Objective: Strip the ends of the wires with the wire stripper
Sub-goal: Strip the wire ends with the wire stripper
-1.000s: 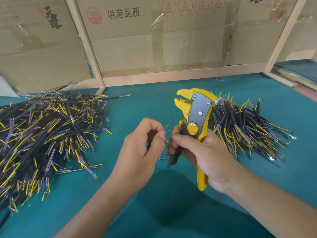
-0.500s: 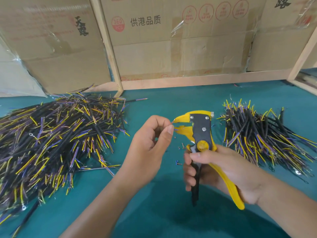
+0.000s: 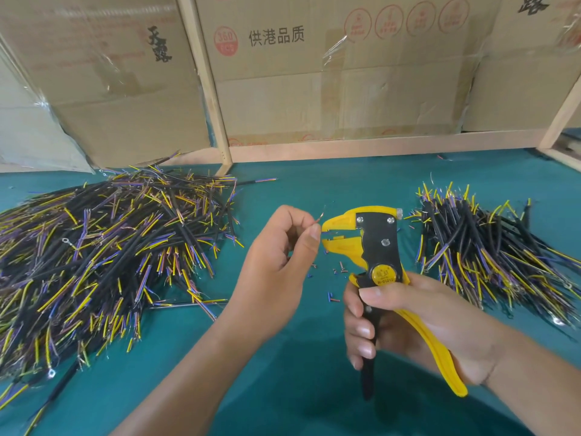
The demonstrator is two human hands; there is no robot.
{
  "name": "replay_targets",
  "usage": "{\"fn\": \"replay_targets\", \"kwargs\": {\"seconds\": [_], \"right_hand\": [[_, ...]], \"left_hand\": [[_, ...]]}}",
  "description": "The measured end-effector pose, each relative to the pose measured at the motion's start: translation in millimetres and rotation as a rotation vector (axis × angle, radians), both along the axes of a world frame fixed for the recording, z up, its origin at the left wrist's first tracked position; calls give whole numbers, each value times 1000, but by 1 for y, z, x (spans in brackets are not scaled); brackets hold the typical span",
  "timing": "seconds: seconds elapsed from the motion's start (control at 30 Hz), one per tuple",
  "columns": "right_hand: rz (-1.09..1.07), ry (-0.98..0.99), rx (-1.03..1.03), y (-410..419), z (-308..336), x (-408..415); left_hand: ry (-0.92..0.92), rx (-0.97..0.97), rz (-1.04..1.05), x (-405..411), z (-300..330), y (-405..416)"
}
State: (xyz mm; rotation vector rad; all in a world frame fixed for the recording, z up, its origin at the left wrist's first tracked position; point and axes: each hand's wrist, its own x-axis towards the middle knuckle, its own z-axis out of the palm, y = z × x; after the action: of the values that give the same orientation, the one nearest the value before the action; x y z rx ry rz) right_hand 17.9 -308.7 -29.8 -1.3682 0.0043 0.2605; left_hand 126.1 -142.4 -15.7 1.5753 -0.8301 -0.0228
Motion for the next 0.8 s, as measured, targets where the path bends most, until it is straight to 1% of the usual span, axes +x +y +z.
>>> {"fn": "replay_targets", "kwargs": {"seconds": [0.2,0.3,0.33,0.47,0.63,0.8], "right_hand": [[-29,-5,49,7,0,1],[29,64,249,11,3,1],[33,70,283,12,4,0],[18,70,285,14,6,0],[0,79,280,16,8,-2],[-2,90,295,17,9,-2]], "left_hand": [[59,-34,-22,-1,-3,-2],[72,-47,-32,-2,-2,-3],[72,-47,-28,-3,-2,-3],[91,-56,-20,-5,-2,-5],[206,-101,-18,-11,1,-6],[191,-79,-10,-11,-1,-8]]}}
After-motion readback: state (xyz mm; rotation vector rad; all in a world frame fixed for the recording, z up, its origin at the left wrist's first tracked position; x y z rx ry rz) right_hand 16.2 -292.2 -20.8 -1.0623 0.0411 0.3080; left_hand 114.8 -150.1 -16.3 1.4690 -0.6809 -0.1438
